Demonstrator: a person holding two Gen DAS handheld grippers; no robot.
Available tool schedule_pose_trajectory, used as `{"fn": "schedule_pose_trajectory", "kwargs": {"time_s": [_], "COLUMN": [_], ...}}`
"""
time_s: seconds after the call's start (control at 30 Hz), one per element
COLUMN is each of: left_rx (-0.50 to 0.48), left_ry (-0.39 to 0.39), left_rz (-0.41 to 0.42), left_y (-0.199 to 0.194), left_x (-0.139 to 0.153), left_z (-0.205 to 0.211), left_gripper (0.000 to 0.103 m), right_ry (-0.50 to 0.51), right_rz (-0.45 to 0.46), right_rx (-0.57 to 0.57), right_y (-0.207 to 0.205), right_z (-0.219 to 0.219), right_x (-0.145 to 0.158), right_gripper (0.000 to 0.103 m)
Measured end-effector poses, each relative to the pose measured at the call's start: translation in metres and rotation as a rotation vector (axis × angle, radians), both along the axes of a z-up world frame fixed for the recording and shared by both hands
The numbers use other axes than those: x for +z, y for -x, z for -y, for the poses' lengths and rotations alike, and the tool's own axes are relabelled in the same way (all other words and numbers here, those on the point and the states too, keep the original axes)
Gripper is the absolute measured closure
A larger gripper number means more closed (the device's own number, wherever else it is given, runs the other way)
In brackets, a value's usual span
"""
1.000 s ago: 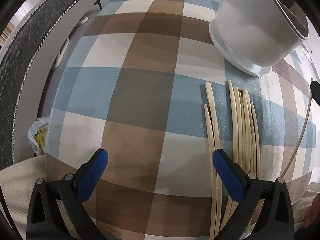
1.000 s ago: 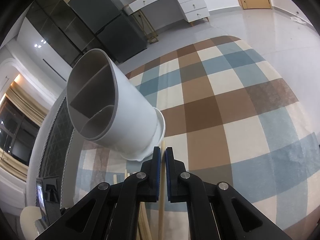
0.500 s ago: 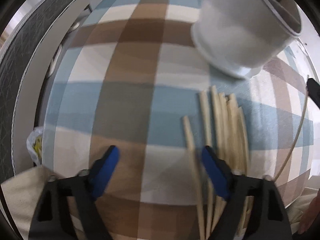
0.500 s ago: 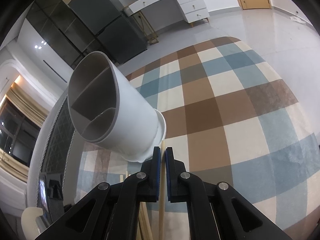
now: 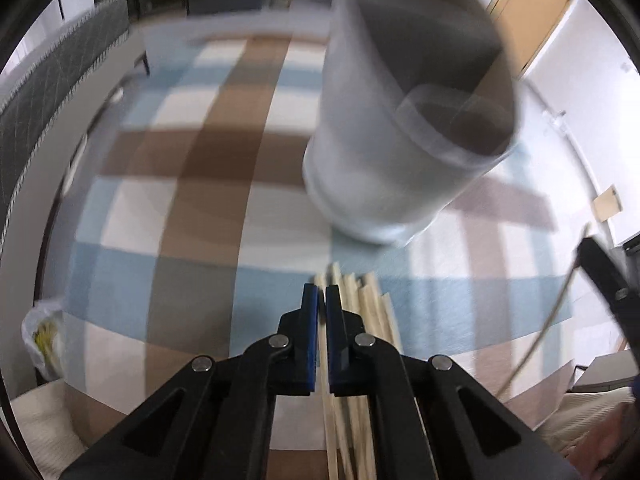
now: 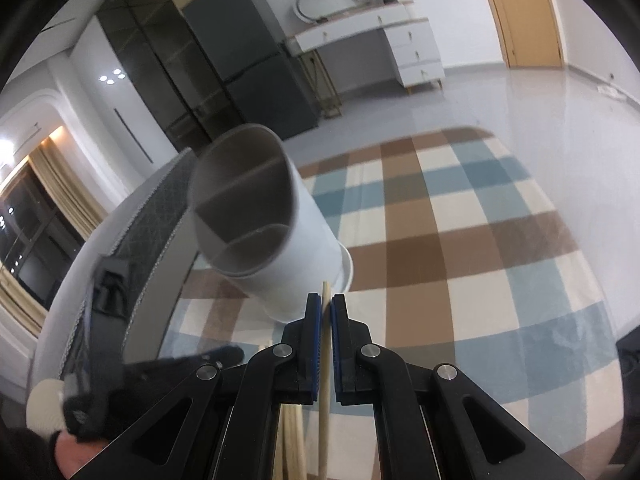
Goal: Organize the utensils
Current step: 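Lift the held sticks with both grippers and carry them over the white holder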
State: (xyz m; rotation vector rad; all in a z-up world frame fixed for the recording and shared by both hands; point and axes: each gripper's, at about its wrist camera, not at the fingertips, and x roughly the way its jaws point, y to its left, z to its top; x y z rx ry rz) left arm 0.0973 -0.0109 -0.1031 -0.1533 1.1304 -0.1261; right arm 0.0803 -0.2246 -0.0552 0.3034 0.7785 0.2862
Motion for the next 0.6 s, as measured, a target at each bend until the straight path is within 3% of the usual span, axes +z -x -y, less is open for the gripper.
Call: {"fn": "schedule_pose_trajectory", "kwargs": {"time_s": [0.13,0.27,0.6], "left_rx": [-0.005,-0.010,-0.026], "left_ry": [0.027,0.022,0.025], "left_rz": [0.171,0.283,0.337], "left_y": [0.028,0.049,0.058], "left_x": [0.042,0.065,0.082], "left_z": [0.000,0.004,0.001], "left_gripper": [0.103,0.103,0.103], "right_ry": [0.023,0.049,0.087], "right_rz": [0.076,0.142,0.208], "right_rx": [0.003,0.000,0.016], "right_y": [0.018,0.038,0.067], "right_z": [-0.004,-0.009,-0.021], "right_x": [0.017,0.032,0.047], "right_gripper": [0.099,0.099,0.099]}}
